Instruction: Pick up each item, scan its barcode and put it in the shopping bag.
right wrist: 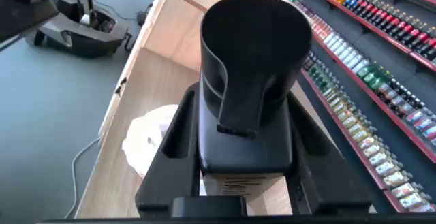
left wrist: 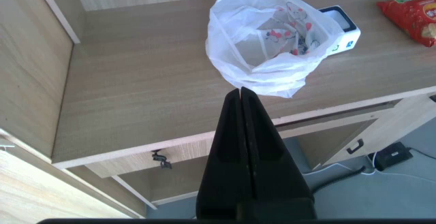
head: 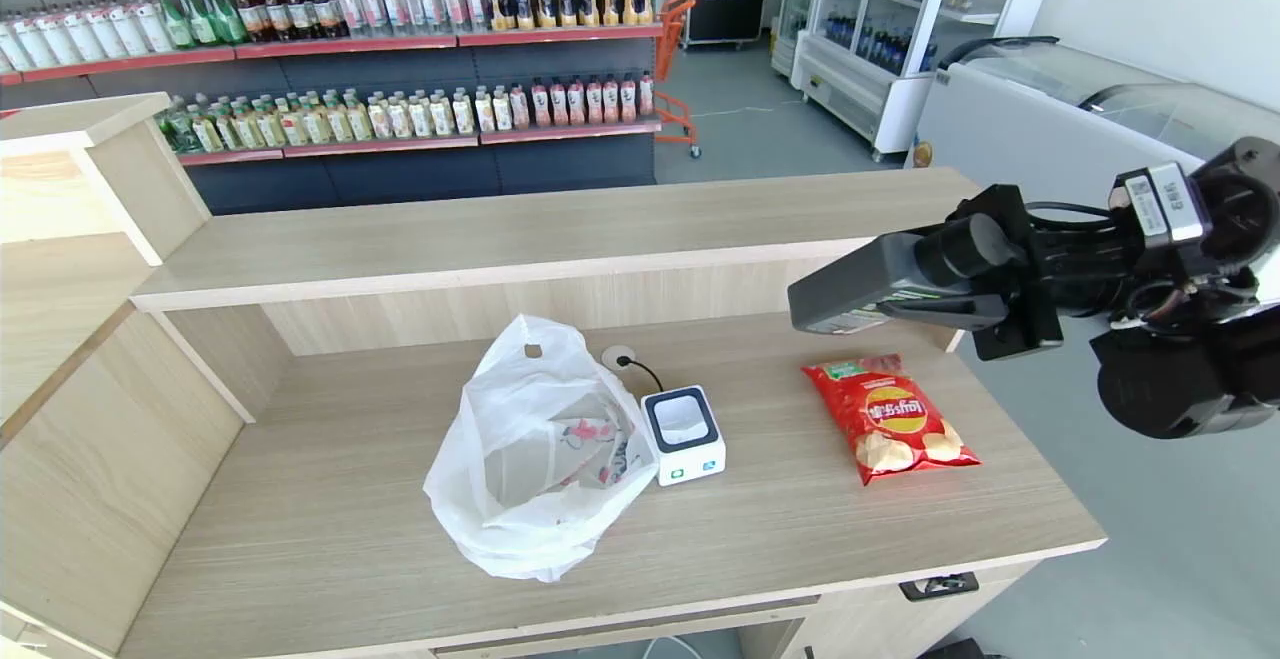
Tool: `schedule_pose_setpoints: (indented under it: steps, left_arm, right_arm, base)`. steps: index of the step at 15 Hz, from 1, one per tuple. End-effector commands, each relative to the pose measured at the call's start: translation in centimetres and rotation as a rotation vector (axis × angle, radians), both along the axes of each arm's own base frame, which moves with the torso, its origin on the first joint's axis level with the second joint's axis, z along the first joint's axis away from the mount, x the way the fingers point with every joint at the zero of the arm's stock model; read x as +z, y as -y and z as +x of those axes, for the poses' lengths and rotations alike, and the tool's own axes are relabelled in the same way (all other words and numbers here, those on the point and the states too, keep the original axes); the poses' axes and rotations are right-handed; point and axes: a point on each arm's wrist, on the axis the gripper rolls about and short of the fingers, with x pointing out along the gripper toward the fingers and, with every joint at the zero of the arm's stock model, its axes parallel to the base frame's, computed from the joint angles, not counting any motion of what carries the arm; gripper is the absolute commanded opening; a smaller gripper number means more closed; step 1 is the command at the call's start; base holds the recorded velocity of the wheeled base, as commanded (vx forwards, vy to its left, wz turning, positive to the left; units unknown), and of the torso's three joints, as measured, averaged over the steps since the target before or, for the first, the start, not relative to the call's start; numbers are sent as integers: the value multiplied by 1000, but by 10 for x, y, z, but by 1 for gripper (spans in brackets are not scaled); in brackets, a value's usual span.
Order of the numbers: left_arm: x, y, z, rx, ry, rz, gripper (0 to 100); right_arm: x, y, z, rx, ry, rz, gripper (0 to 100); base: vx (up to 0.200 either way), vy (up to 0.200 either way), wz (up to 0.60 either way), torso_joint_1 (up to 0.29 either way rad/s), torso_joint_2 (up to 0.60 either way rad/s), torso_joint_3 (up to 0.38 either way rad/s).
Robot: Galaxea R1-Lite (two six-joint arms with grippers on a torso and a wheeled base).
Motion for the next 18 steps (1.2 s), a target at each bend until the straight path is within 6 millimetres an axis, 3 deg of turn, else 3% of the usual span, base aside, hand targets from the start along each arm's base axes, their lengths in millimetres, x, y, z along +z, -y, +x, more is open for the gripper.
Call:
schedule_pose_setpoints:
  steps: [1, 5, 10, 14, 18]
  left_arm:
    - [0, 0, 0, 0, 0, 0, 0]
    - [0, 0, 0, 0, 0, 0, 0]
    - [0, 0, 0, 0, 0, 0, 0]
    - [0, 0, 0, 0, 0, 0, 0]
    - [0, 0, 0, 0, 0, 0, 0]
  right_arm:
    - [-33, 15, 39, -17, -25, -26, 0]
    - [-77, 13, 64, -16, 16, -23, 0]
    - [-101, 7, 92, -10, 126, -14, 0]
    - [-118, 9, 101, -15, 159, -12, 0]
    - [-120, 8, 103, -13, 162, -11, 0]
  base:
    - [0, 0, 0, 0, 0, 0]
    - [0, 0, 0, 0, 0, 0]
    - [0, 0, 0, 0, 0, 0]
    - [0, 0, 0, 0, 0, 0]
    - [0, 0, 0, 0, 0, 0]
